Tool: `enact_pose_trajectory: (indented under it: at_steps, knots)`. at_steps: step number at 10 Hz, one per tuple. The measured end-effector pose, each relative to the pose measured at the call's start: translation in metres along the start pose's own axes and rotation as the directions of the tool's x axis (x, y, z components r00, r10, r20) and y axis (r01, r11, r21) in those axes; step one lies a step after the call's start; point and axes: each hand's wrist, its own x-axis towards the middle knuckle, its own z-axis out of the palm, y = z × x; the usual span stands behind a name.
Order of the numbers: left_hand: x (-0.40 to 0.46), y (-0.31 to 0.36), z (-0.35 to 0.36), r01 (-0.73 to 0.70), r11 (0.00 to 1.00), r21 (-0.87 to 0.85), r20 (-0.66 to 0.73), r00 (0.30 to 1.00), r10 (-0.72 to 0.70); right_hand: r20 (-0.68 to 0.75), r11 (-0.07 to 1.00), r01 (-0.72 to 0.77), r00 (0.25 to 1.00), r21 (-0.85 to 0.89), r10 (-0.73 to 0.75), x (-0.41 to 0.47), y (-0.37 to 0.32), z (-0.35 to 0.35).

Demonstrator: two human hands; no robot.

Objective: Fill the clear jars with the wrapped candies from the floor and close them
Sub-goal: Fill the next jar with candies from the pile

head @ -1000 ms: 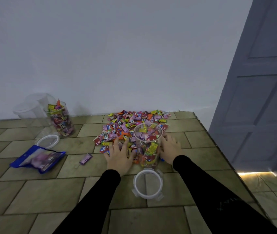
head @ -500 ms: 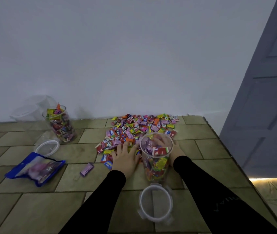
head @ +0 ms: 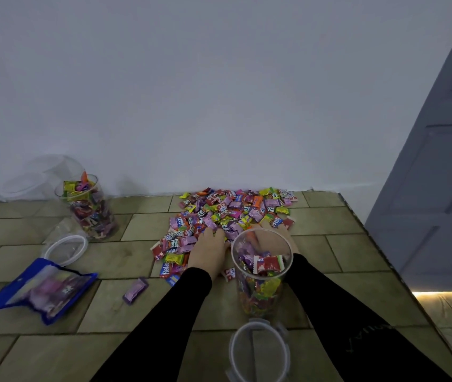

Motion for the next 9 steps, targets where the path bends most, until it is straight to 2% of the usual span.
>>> enact_pose_trajectory:
  at_steps: [1,2,3,4,6,8,9]
  knots:
    - [0.003,-0.001,0.004,0.011,0.999,-0.039,-0.048,0.999,-0.013,-0.148,0.991,0.02,0.988,-0.133,-0.039,-0.02,-0.014,-0.017]
    - [0.0,0.001,-0.001,0.045,0.991,-0.126,-0.095,0.994,-0.057,-0.213,0.999,0.023,0.976,-0.039,-0.031,-0.032,-0.022,-0.027]
    - [-0.008,0.01,-0.019,0.068,0.951,-0.302,-0.145,0.983,-0.116,-0.237,0.995,0.083,0.969,0.06,-0.067,-0.022,-0.017,-0.031]
    - [-0.012,0.017,-0.032,0.062,0.887,-0.458,-0.188,0.968,-0.165,-0.337,0.974,0.05,0.941,0.221,0.028,-0.03,-0.022,-0.039]
    - [-0.017,0.027,-0.056,0.037,0.773,-0.634,-0.258,0.931,-0.256,-0.507,0.939,0.15,0.861,0.309,0.03,-0.044,-0.034,-0.068]
    - [-0.027,0.037,-0.088,-0.061,0.652,-0.756,-0.344,0.884,-0.317,-0.655,0.83,0.313,0.751,0.462,0.082,-0.067,-0.059,-0.11]
    - [-0.035,0.045,-0.105,-0.143,0.542,-0.828,-0.362,0.875,-0.322,-0.702,0.765,0.381,0.701,0.519,0.126,-0.088,-0.079,-0.127]
